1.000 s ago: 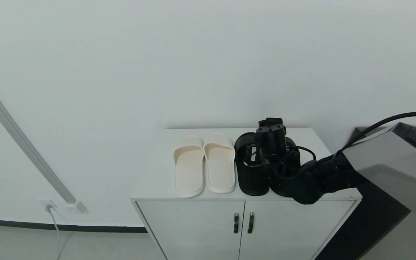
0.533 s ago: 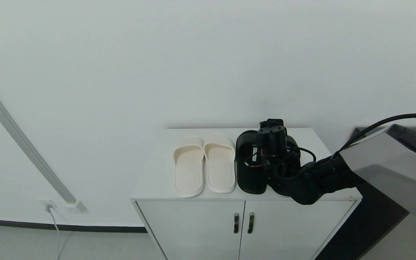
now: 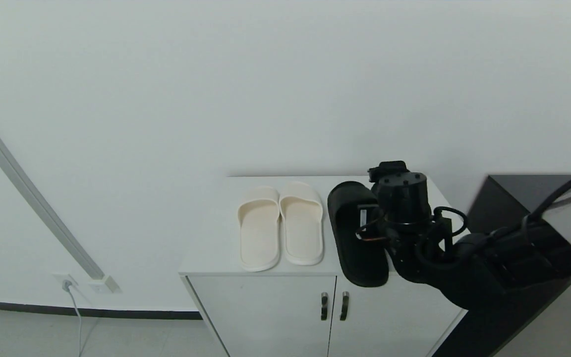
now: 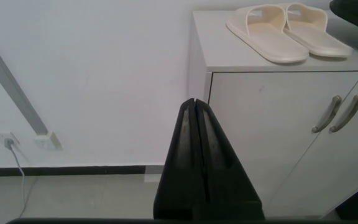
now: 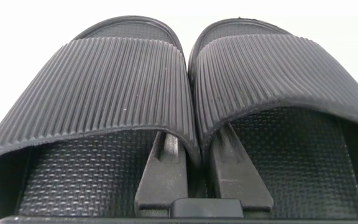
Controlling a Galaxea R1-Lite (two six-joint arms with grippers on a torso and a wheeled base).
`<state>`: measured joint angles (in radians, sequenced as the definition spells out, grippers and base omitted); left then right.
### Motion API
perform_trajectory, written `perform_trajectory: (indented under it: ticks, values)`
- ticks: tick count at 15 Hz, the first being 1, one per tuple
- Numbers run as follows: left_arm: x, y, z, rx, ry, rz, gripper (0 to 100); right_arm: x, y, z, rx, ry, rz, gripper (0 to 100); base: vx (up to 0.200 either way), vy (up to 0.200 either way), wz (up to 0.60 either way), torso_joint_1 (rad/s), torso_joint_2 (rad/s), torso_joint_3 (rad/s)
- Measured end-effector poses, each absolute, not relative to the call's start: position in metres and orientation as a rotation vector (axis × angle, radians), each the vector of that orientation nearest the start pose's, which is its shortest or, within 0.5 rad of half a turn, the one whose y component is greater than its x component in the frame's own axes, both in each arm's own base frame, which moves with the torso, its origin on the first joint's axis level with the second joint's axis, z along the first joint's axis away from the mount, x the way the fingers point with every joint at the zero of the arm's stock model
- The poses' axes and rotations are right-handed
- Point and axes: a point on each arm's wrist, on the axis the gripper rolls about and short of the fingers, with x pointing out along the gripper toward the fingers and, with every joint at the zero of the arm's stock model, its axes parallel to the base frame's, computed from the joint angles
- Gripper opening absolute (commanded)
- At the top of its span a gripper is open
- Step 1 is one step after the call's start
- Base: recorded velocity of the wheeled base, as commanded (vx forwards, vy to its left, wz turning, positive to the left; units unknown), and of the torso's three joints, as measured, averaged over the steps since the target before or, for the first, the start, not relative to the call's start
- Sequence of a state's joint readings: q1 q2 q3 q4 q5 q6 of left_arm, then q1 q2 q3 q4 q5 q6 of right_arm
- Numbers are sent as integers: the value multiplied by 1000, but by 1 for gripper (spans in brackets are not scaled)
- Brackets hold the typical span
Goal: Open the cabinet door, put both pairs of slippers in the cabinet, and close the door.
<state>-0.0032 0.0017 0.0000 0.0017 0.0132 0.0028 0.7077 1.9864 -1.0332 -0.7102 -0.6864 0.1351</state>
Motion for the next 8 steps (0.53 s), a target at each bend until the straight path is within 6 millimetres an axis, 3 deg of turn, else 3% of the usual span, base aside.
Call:
perform_trajectory:
  ticks: [8]
  values:
    - [-23,0,75,0,3,12,0,186,185,176,-42,269,611,0,0,0,0,0,0,0]
